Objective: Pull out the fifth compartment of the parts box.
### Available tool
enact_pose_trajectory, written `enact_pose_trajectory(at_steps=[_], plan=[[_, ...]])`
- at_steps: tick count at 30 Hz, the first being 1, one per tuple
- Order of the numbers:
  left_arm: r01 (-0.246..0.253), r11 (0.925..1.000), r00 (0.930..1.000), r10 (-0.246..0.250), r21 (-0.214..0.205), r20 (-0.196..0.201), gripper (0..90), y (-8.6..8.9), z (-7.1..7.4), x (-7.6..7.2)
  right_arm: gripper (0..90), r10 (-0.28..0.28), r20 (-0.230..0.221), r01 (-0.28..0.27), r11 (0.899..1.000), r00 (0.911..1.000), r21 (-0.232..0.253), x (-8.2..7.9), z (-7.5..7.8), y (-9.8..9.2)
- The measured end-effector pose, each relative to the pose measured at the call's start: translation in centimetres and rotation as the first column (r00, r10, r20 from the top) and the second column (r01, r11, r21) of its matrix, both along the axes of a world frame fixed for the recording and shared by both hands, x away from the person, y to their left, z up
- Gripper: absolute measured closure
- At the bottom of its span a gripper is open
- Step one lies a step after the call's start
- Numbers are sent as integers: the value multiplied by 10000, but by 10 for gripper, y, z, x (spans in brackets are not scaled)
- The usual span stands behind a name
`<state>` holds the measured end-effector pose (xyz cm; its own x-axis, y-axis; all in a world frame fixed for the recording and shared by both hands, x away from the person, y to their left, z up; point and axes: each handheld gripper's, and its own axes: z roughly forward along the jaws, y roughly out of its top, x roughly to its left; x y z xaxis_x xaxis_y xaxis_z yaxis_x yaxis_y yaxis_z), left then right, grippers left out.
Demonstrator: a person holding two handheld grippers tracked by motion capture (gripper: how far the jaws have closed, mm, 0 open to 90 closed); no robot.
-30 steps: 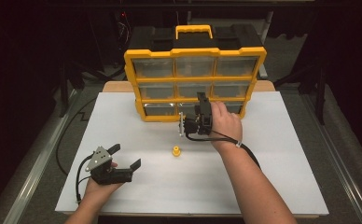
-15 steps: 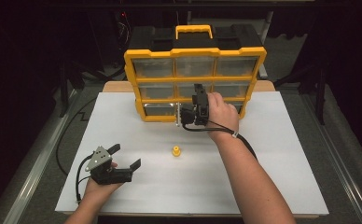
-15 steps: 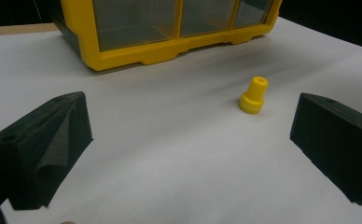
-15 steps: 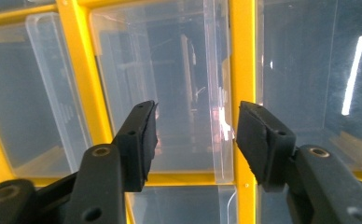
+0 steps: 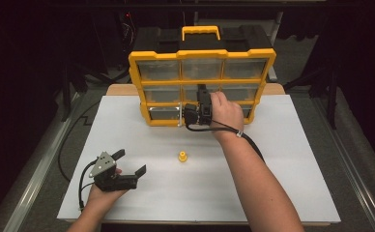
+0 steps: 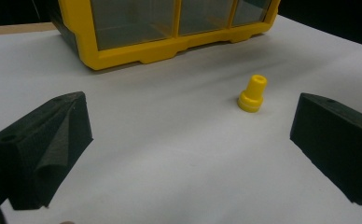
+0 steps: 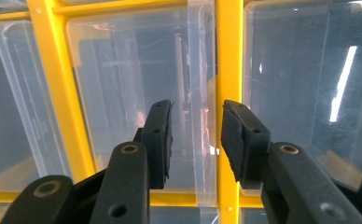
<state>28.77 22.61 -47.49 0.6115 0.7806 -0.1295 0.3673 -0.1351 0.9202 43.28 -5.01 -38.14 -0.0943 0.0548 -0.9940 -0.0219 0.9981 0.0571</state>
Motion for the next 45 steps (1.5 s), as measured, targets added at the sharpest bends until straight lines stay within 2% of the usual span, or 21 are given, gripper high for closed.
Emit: enact_pose_trajectory(at_steps=[8, 16, 23, 28, 40, 42, 45], plan=[[-35, 10000, 10000, 35, -46, 16, 1, 1, 0, 0, 689, -16, 55, 18, 9997, 10000, -259, 3, 2, -2], [-36, 10000, 10000, 36, -69, 4, 1, 2, 1, 0, 698, -165, -9, 165, 9996, 9999, -240, 3, -1, -2], [-71, 9999, 10000, 71, -101, 4, 1, 2, 1, 0, 728, -99, 225, 109, 9989, 9997, -446, 4, -1, -2], [-69, 9999, 10000, 69, -113, -11, 1, 2, 1, 1, 774, -123, 331, 136, 9991, 9994, -412, 4, -1, -2], [-110, 9997, 9999, 110, -204, -7, 1, 5, 2, 0, 793, -129, 304, 138, 9994, 9995, -314, 3, 0, -3], [-150, 9996, 9999, 149, -242, -14, 1, 5, 1, 0, 803, -91, 312, 106, 9988, 9995, -473, 2, 1, -3], [-129, 9997, 9999, 129, -219, -14, 1, 5, 1, 0, 818, -137, 282, 150, 9989, 9995, -450, 1, 1, -3]])
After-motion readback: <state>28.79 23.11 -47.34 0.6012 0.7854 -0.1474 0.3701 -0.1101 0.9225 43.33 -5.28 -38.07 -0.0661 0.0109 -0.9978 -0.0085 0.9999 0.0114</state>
